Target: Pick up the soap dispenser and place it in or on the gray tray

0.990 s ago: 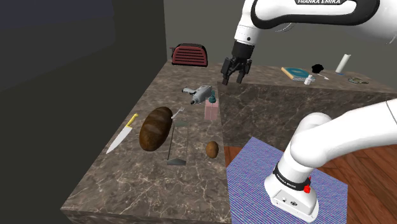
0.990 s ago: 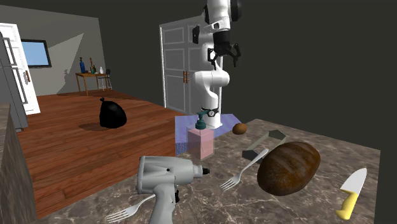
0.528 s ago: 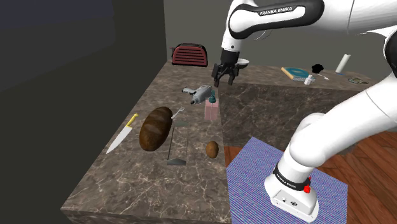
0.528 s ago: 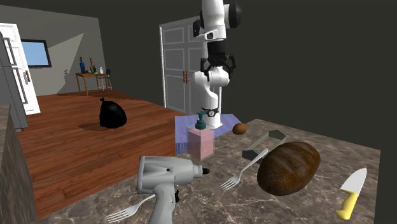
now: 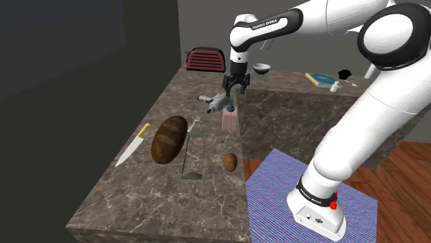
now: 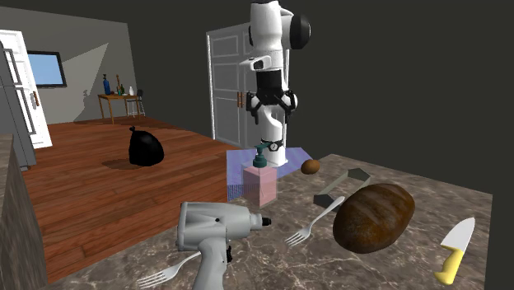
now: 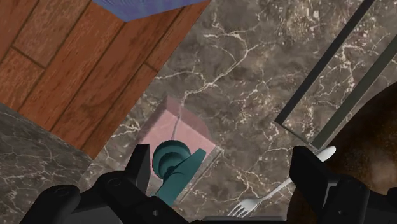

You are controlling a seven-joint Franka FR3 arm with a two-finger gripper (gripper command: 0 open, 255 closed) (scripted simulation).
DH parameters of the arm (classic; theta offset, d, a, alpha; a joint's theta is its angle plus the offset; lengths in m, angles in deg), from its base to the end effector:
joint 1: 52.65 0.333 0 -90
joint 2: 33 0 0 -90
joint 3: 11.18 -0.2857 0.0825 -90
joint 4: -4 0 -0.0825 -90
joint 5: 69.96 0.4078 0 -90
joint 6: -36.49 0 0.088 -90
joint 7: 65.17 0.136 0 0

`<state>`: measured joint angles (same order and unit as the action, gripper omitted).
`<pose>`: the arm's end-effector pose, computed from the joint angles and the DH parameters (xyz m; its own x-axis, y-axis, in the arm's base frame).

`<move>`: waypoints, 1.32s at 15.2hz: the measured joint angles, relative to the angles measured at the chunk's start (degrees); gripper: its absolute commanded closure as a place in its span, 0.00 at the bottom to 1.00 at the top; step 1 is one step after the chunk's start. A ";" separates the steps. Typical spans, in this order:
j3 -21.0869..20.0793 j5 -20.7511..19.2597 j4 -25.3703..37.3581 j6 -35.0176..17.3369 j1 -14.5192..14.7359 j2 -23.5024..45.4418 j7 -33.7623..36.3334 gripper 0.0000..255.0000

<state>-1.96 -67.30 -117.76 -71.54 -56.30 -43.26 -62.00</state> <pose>0.5076 -0.1121 0.4141 0.9561 -0.2853 -0.0673 -0.2897 -0.9547 -0.0680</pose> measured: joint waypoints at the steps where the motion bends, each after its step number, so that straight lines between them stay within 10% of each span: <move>1: 0.22 -0.09 1.30 -0.13 -0.16 1.90 -0.06 0.00; 7: 1.74 0.10 10.36 -1.35 -1.42 14.54 -1.49 0.00; 20: 1.79 0.41 6.61 -6.67 -1.54 16.28 -1.92 0.00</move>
<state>-0.16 -66.89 -111.15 -78.22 -57.84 -26.98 -63.92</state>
